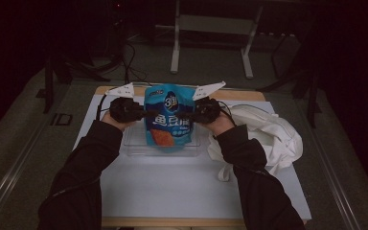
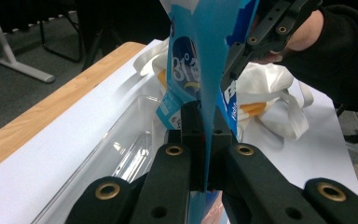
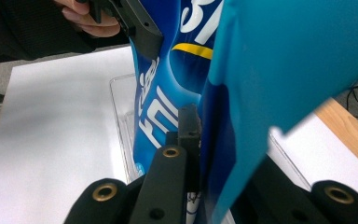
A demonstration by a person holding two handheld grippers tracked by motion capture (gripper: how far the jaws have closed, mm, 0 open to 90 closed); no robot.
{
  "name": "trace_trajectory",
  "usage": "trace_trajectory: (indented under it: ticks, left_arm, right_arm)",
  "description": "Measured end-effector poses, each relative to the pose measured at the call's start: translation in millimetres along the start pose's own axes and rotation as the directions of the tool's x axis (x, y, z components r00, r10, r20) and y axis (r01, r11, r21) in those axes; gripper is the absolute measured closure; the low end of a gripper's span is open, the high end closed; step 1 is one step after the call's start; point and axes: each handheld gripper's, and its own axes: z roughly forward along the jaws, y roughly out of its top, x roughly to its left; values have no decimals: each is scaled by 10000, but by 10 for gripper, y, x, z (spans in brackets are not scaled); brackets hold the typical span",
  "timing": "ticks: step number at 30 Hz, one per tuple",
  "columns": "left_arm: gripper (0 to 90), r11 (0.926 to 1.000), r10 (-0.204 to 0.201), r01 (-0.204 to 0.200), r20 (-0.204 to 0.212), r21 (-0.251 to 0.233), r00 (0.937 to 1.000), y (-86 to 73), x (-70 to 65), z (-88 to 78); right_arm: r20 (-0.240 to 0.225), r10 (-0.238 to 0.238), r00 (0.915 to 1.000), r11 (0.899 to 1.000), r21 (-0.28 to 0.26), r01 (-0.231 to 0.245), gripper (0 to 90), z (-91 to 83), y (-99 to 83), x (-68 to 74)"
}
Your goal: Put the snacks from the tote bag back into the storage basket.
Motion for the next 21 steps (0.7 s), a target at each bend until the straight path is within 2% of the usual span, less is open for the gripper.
trace_trajectory:
  ticks: [10, 12, 21]
  left_arm:
    - [899, 9998, -101, 96, 273, 196, 9996, -159, 8, 63]
    - [899, 9999, -128, 128, 387, 4, 9992, -195, -6, 57]
    - [895, 9998, 189, -188, 86, -101, 9998, -213, -92, 63]
  right_arm:
    - [-45, 2, 10000, 9999, 106, -2, 871, 74, -142, 22]
    - [-60, -29, 10000, 10000, 12, 30, 870, 85, -181, 31]
    - [139, -186, 9997, 9997, -126, 188, 859, 54, -227, 98]
